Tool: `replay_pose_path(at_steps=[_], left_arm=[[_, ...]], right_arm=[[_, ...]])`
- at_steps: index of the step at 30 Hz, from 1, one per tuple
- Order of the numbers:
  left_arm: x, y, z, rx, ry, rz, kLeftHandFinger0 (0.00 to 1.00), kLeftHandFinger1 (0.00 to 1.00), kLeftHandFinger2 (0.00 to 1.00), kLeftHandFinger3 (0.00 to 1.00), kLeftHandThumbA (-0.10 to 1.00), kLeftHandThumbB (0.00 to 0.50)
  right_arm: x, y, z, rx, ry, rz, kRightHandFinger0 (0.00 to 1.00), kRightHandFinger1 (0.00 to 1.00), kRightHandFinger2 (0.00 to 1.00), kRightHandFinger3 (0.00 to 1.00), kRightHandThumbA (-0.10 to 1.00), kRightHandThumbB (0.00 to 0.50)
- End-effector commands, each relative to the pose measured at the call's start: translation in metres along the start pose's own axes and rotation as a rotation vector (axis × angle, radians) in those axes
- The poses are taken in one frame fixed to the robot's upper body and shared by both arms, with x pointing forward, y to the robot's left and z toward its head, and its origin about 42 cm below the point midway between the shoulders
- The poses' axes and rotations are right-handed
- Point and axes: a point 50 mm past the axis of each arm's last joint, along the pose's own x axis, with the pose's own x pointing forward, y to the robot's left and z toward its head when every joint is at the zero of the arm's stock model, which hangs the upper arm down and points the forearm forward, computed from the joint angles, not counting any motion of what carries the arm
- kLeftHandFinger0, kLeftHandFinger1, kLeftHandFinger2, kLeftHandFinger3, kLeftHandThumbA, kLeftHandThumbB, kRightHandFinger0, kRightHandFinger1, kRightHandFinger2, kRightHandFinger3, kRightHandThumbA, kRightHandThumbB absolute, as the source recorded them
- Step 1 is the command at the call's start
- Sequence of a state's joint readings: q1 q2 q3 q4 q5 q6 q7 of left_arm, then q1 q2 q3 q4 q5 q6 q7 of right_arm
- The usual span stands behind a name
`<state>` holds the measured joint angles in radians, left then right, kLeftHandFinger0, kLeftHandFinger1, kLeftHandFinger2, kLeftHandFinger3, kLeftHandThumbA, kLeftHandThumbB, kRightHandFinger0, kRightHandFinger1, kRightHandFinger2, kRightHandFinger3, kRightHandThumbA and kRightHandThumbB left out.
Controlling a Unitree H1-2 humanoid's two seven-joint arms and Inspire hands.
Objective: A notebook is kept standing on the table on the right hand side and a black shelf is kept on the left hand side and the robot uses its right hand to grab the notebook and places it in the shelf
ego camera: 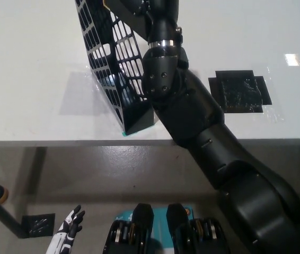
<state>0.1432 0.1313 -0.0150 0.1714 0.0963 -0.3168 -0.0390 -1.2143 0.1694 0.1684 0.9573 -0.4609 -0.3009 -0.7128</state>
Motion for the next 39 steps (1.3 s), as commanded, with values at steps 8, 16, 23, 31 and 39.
replay_pose_path(at_steps=[8, 16, 23, 31, 39], left_arm=[[0.000, 0.003, 0.007, 0.029, -0.052, -0.016, 1.00, 1.00, 1.00, 1.00, 1.00, 0.200], [-0.003, -0.002, 0.004, 0.032, -0.053, -0.021, 1.00, 1.00, 1.00, 1.00, 1.00, 0.178], [-0.002, -0.003, 0.004, 0.021, -0.044, -0.027, 1.00, 1.00, 1.00, 1.00, 1.00, 0.184], [-0.003, -0.001, 0.006, 0.041, -0.056, -0.028, 1.00, 1.00, 1.00, 1.00, 1.00, 0.158], [-0.001, -0.002, 0.006, 0.042, -0.049, -0.027, 1.00, 1.00, 1.00, 1.00, 1.00, 0.180]], right_arm=[[0.024, 0.021, 0.034, 0.067, -0.112, -0.020, 0.00, 0.00, 0.55, 0.45, -0.10, 0.081], [0.019, 0.043, 0.036, 0.044, -0.003, 0.044, 0.00, 0.03, 0.58, 0.52, -0.10, 0.120], [0.020, 0.055, 0.040, 0.097, 0.079, 0.164, 0.43, 0.69, 1.00, 1.00, 0.30, 0.193], [0.013, 0.056, 0.022, 0.043, 0.125, 0.319, 1.00, 1.00, 1.00, 1.00, 1.00, 0.348], [0.021, 0.047, 0.023, -0.024, 0.087, 0.273, 1.00, 1.00, 1.00, 1.00, 1.00, 0.398]])
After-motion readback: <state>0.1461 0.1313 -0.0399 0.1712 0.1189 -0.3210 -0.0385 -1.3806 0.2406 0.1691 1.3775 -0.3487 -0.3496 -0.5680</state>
